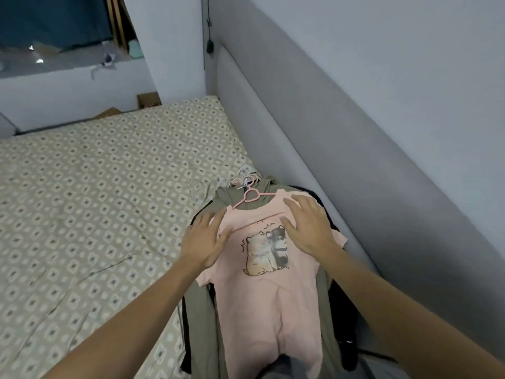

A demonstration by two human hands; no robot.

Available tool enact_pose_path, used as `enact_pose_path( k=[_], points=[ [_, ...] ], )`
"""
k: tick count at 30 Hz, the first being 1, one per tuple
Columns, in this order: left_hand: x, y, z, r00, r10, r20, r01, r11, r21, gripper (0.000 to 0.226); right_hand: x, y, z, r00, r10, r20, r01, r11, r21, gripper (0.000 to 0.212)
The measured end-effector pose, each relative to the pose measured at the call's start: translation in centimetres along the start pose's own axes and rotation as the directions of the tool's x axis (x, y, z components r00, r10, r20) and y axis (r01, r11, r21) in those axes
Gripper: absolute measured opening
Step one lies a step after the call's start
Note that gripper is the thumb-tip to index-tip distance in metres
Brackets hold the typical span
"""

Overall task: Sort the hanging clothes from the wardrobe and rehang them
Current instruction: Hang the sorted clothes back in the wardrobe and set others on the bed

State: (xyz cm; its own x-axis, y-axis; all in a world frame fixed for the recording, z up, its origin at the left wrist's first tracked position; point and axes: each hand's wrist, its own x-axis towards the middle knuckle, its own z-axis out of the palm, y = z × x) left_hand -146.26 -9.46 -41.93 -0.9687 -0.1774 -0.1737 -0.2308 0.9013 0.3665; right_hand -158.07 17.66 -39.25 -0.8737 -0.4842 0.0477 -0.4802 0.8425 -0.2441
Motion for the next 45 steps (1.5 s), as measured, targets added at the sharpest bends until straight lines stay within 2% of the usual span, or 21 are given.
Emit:
enact_pose_path(
  k=[6, 11, 17, 19, 21, 23, 26, 30, 35, 41, 45],
  points=[
    [7.7, -0.5, 5.6, 0.982, -0.142, 0.123, 0.145, 0.989, -0.021, 0.083, 8.9, 5.5, 4.8, 0.992, -0.039, 0.120, 0.047, 0.997, -0.066, 0.042],
    [12.7, -0.7, 9.6, 0.942, -0.264, 0.209, 0.287, 0.954, -0.090, 0.076, 12.3, 8.3, 9.1, 0.969, -0.040, 0.243, 0.060, 0.996, -0.073, 0.045],
    [14.8, -2.0, 11.6, 0.914, -0.318, 0.251, 0.373, 0.903, -0.212, 0.103, 14.2, 8.9, 12.2, 0.966, -0.042, 0.256, 0.087, 0.982, -0.167, 0.033],
    [14.7, -2.0, 11.7, 0.915, -0.326, 0.239, 0.380, 0.895, -0.234, 0.094, 14.4, 8.8, 12.6, 0.975, -0.052, 0.217, 0.090, 0.981, -0.170, 0.025],
    [14.3, -1.9, 11.5, 0.922, -0.320, 0.218, 0.368, 0.898, -0.241, 0.073, 14.4, 8.7, 12.5, 0.986, -0.080, 0.150, 0.102, 0.984, -0.147, 0.021],
    [13.7, -2.3, 11.3, 0.938, -0.300, 0.174, 0.337, 0.906, -0.255, 0.053, 14.1, 8.5, 11.8, 0.991, -0.116, 0.065, 0.123, 0.985, -0.120, 0.019],
    [12.0, -2.5, 9.4, 0.965, -0.250, 0.081, 0.263, 0.915, -0.305, 0.049, 13.6, 7.5, 9.6, 0.989, -0.147, -0.023, 0.146, 0.989, -0.039, 0.018],
    [8.4, -2.4, 5.1, 0.971, -0.218, -0.101, 0.170, 0.921, -0.352, 0.040, 12.0, 5.0, 5.8, 0.987, -0.159, -0.028, 0.161, 0.982, 0.100, 0.017],
    [0.8, -3.8, -2.3, 0.947, -0.174, -0.270, 0.075, 0.936, -0.343, 0.033, 7.9, -0.6, -0.3, 0.965, -0.258, -0.036, 0.260, 0.945, 0.198, 0.039],
    [-10.3, -6.2, -10.5, 0.846, -0.218, -0.487, 0.040, 0.936, -0.350, 0.019, 4.5, -11.0, -6.9, 0.900, -0.409, -0.152, 0.434, 0.878, 0.200, 0.044],
    [-17.4, -8.2, -16.0, 0.755, -0.253, -0.605, 0.081, 0.951, -0.297, 0.018, 3.5, -18.6, -10.1, 0.824, -0.542, -0.165, 0.566, 0.793, 0.225, 0.032]
  ],
)
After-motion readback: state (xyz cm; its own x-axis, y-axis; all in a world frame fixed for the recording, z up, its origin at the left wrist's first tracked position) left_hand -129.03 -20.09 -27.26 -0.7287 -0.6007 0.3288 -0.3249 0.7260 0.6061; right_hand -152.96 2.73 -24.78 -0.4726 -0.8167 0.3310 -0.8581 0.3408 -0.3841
